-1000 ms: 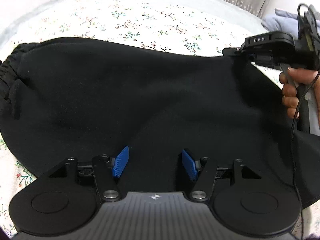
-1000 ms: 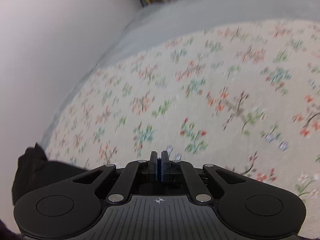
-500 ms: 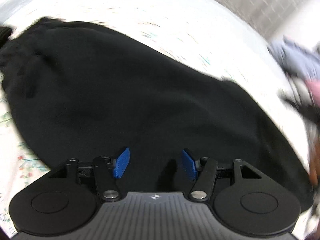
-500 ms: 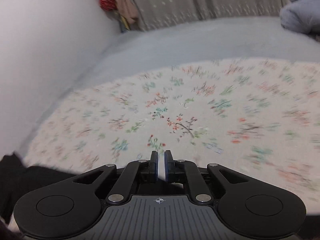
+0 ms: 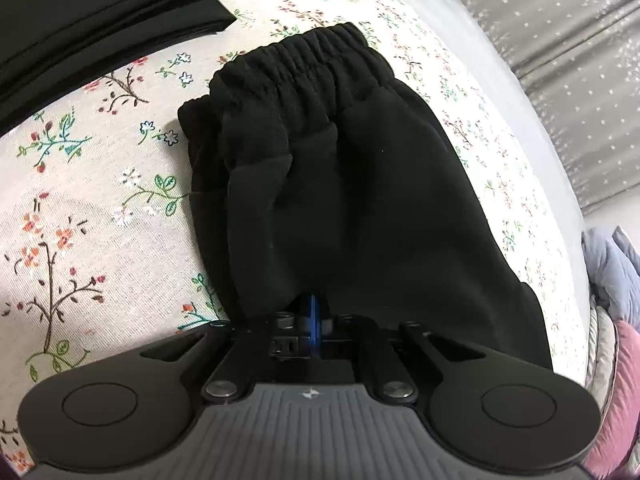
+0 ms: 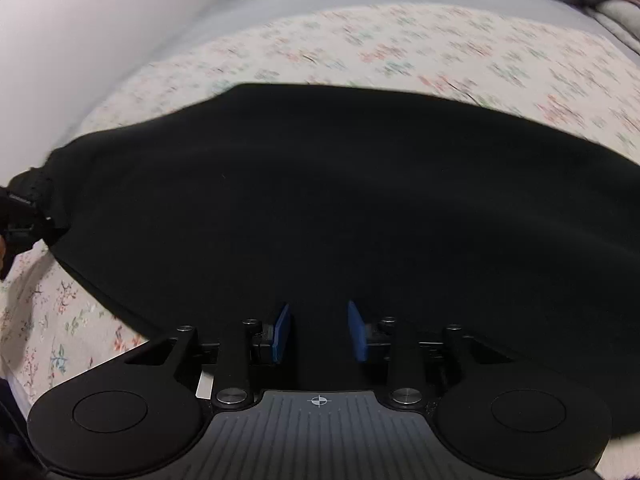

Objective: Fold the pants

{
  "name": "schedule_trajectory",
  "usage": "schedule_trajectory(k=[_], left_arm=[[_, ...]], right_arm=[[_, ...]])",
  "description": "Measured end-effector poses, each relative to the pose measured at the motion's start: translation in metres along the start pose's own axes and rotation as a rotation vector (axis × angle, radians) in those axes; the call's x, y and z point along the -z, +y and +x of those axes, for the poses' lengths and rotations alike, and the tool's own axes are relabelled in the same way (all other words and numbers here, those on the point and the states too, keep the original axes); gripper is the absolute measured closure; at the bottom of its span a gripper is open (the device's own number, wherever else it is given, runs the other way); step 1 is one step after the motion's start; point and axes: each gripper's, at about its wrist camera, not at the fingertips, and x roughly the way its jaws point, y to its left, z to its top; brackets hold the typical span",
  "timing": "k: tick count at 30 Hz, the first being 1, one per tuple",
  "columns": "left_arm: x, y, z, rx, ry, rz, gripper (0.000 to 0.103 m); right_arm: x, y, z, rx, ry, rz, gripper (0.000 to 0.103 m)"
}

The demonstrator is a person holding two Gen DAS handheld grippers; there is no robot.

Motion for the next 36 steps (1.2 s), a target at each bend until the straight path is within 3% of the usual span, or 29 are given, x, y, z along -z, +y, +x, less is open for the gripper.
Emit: schedule_trajectory(k=[3, 6, 8, 10, 12, 17, 19, 21, 25, 27, 29, 32, 35, 36], left_arm=[[0.005, -0.009, -0.004, -0.01, -0.022, 0.069, 0.103], [0.005, -0.023, -0.01, 0.058, -0.031, 0.085, 0.083], [0.011, -0.041, -0.019, 0.082, -0.058, 0.153, 0.081], [0.02, -0.058, -0.028, 0.086, -0.091, 0.212, 0.074], [0.027, -0.073, -0.031, 0.105, -0.091, 0.25, 0.07], [0.039, -0.095, -0.035, 0.162, -0.049, 0.31, 0.068], [0.043, -0.103, -0.033, 0.148, -0.082, 0.362, 0.061], [0.05, -0.115, -0.024, 0.09, -0.117, 0.409, 0.06], [0.069, -0.131, 0.014, 0.107, -0.014, 0.431, 0.06], [0.086, -0.141, 0.023, 0.103, -0.018, 0.483, 0.06], [0.099, -0.151, 0.022, 0.108, -0.047, 0.547, 0.06], [0.118, -0.16, 0.024, 0.134, -0.041, 0.616, 0.06], [0.13, -0.172, 0.032, 0.152, -0.02, 0.652, 0.06], [0.133, -0.176, 0.034, 0.154, -0.019, 0.662, 0.06]], right_arm=[[0.017, 0.002, -0.011, 0.03, -0.004, -0.029, 0.077], [0.024, -0.002, -0.037, 0.046, -0.064, -0.005, 0.069], [0.031, -0.006, -0.062, 0.027, -0.112, 0.049, 0.069], [0.039, -0.011, -0.088, 0.025, -0.144, 0.117, 0.052], [0.052, -0.015, -0.111, 0.046, -0.173, 0.144, 0.044], [0.087, -0.035, -0.181, -0.03, -0.281, 0.268, 0.038], [0.095, -0.045, -0.213, -0.036, -0.368, 0.293, 0.02], [0.095, -0.059, -0.225, -0.042, -0.443, 0.348, 0.017], [0.091, -0.127, -0.185, -0.046, -0.492, 0.536, 0.017], [0.104, -0.172, -0.155, -0.042, -0.482, 0.691, 0.017], [0.113, -0.206, -0.131, -0.05, -0.417, 0.849, 0.017], [0.122, -0.228, -0.132, -0.073, -0.454, 0.918, 0.017], [0.128, -0.243, -0.125, 0.023, -0.437, 0.998, 0.017], [0.132, -0.248, -0.123, 0.01, -0.448, 1.043, 0.017]])
